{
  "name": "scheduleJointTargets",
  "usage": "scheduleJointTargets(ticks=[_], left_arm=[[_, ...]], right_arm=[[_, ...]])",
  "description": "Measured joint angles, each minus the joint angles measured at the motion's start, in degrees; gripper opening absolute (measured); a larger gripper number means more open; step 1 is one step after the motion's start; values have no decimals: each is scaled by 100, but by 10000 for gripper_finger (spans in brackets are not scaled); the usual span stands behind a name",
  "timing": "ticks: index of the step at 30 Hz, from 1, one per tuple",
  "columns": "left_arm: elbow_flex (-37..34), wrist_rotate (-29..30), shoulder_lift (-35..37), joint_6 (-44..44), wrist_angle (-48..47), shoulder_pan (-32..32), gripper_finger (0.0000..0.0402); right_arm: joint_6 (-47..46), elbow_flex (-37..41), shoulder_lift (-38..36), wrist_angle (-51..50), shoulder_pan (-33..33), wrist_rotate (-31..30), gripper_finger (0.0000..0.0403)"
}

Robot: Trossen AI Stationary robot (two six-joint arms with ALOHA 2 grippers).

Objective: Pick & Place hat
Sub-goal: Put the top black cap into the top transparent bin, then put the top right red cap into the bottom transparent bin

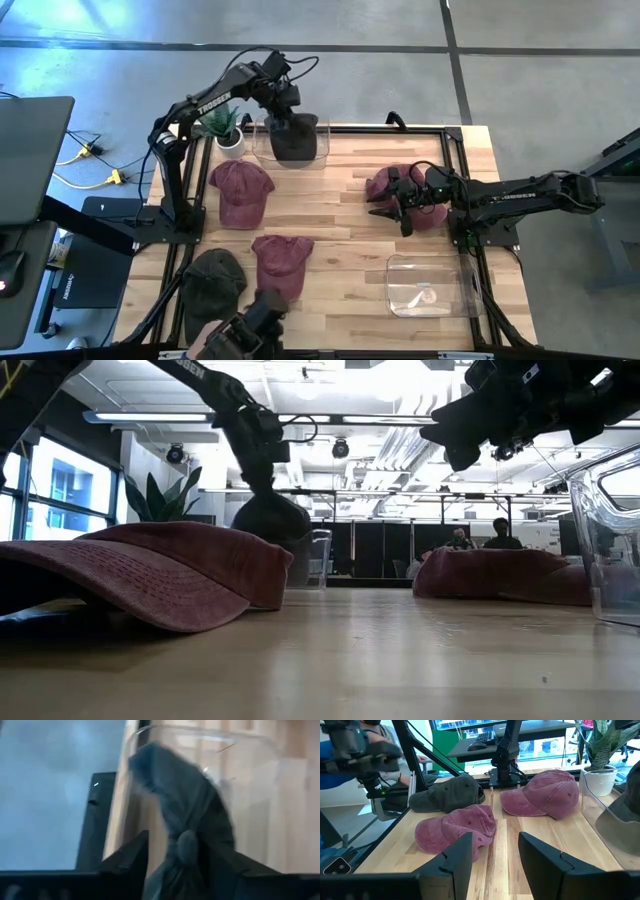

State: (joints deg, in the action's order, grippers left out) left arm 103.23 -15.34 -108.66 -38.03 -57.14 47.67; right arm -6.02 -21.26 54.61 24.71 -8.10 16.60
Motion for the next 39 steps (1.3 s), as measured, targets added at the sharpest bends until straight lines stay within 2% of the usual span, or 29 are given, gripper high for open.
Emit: scheduleJointTargets(ticks=[5,7,9,11,14,18,20,23,25,28,32,39], left_arm=[[475,827,8,107,-330,34,208],[782,1087,9,200,-757,24,215],[1065,1090,20,414,-1134,-48,217],[1235,918,31,652,-1437,-207,218],[1323,454,28,929,-1707,-532,218],[1325,-576,28,1016,-1643,-988,218],[1148,-1190,39,961,-1203,-1283,218],[502,-1988,28,981,-45,-1856,218],[18,-2165,9,1142,834,-2257,218],[-570,-1632,15,1434,2112,-2815,218],[-1077,-652,8,1711,3249,-3435,218],[-1479,-16,2,2350,4571,-3960,218]], right_arm=[[-33,-1,2,-22,-15,-110,154],[-42,-2,2,-87,-15,-448,154],[-62,-4,2,-213,-25,-954,154],[-193,-4,2,-361,-117,-1366,154],[-410,-35,2,-816,-373,-1478,158],[-426,-587,14,-2318,-735,-1475,176],[-405,-1083,63,-3373,-957,-1500,188],[-64,-1878,298,-4999,-1342,-1533,206],[423,-2298,551,-5857,-1534,-1632,215],[1308,-2693,989,-6689,-1736,-1758,222],[2571,-2833,1582,-7099,-1948,-1814,220],[4872,-2732,2567,-6982,-2103,-3306,206]])
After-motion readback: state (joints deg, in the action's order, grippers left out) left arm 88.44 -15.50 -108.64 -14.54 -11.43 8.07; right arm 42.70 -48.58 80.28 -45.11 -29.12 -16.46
